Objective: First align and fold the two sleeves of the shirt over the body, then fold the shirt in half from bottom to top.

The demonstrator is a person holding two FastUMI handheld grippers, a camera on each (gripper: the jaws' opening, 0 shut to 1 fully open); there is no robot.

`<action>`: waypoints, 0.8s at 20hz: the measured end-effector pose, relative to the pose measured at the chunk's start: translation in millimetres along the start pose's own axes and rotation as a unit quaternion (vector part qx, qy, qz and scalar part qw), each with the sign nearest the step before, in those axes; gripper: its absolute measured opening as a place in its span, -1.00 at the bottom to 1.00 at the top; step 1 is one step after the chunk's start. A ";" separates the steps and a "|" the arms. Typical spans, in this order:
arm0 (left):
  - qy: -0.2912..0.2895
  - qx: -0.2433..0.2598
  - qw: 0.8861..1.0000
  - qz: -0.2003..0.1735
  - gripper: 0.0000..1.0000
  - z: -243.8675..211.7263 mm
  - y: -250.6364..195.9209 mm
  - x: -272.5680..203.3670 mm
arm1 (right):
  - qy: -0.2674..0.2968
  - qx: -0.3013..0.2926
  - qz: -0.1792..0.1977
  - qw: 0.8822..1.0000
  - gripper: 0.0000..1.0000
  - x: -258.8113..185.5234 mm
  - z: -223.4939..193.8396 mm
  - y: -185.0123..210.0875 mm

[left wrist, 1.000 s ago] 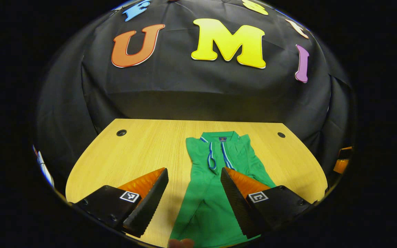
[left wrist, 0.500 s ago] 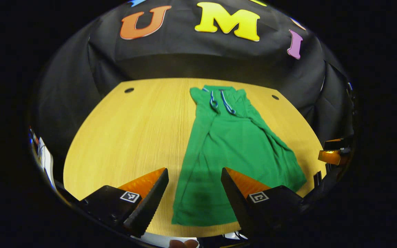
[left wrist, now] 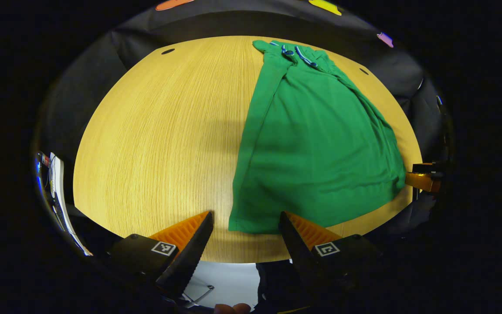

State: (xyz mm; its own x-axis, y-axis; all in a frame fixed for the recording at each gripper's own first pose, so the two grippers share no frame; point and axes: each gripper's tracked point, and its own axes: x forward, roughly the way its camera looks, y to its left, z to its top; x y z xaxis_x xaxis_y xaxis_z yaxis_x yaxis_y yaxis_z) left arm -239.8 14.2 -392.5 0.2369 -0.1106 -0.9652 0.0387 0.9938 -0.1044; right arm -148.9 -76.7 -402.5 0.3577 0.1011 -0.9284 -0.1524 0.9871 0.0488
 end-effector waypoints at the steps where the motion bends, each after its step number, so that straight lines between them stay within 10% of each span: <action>1: 0.000 0.007 1.000 0.006 0.98 1.0 2.3 -1.6 | 0.009 0.002 -0.003 1.000 0.94 3.3 -2.6 -0.1; 15: 0.014 -0.003 1.000 0.016 0.98 -0.7 2.1 3.1 | 0.041 -0.002 -0.020 0.999 0.89 17.9 -13.7 -2.9; 16: 0.019 -0.006 1.000 0.016 1.00 -0.8 0.2 3.8 | 0.036 0.002 -0.019 0.999 0.59 17.7 -12.0 -2.6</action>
State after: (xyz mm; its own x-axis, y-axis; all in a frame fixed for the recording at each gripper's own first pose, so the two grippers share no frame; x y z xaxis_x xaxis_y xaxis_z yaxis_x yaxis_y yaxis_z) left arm -239.7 13.9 -396.5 0.2009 -0.0785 -0.9765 0.0201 0.9969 -0.0760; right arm -153.2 -78.9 -423.5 0.2950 0.0550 -0.9539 -0.1364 0.9905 0.0150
